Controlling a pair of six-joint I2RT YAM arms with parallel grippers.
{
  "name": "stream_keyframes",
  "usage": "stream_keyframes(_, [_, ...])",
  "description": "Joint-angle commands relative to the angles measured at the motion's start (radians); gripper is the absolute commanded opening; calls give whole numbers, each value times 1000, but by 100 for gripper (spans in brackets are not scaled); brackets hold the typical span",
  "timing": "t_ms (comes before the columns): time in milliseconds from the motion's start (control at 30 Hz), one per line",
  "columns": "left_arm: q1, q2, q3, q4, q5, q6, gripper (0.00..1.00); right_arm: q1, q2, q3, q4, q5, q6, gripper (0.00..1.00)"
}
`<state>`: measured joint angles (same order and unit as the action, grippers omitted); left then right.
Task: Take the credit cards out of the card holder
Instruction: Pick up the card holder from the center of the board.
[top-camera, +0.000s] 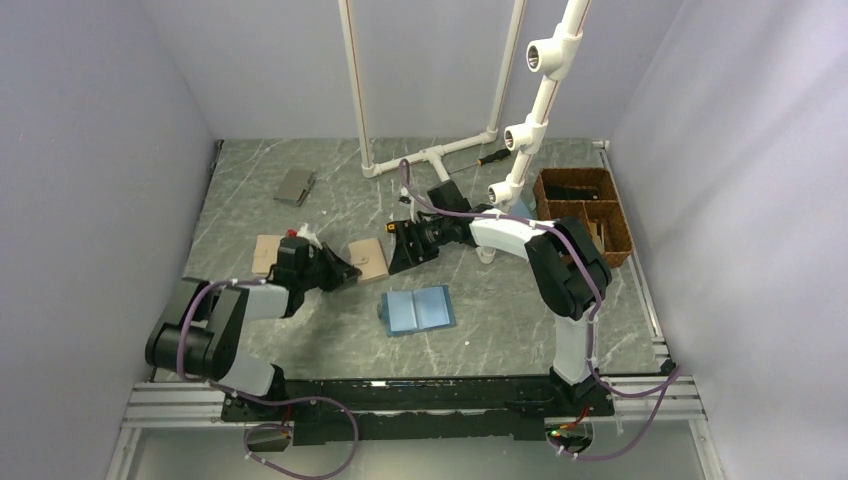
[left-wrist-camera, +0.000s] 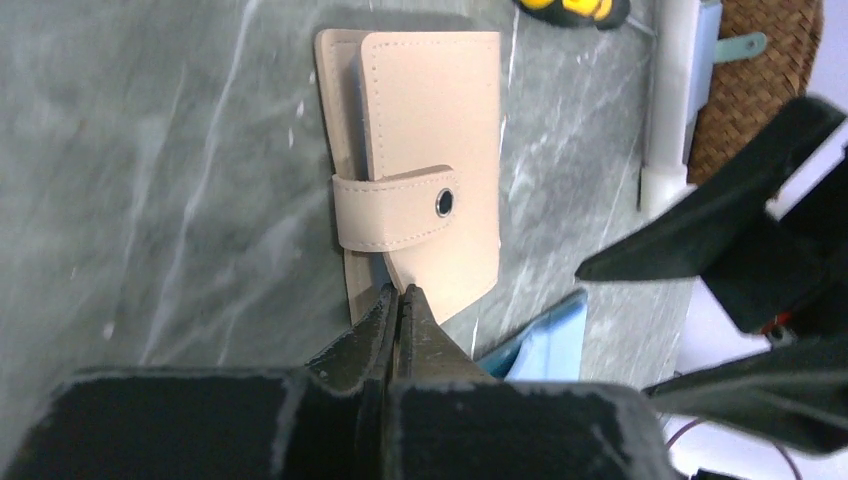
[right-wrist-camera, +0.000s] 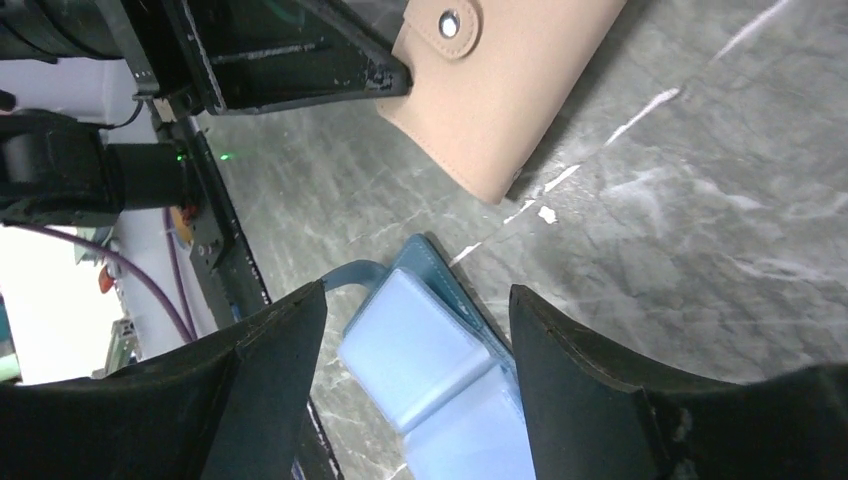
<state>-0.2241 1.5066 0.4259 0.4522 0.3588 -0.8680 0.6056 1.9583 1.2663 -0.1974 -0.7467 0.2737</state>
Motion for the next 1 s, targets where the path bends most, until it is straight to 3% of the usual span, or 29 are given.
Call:
stream_keyframes(0, [12,-131,-119,227,97,103,0,-4,-1,39,-2,-117,-61,72])
stream_keyframes(167, [12,-265,-223,372,173,168,0,-7,6,37,2,-245,-104,79])
stream_keyframes(600, [11,-735,-282,118,208,274,0,-28,-10,3,107,-349,30,81])
stream_keyframes(967, [2,-778,-285,257,293,161,0,10,-46,-33,295,-528,178,83])
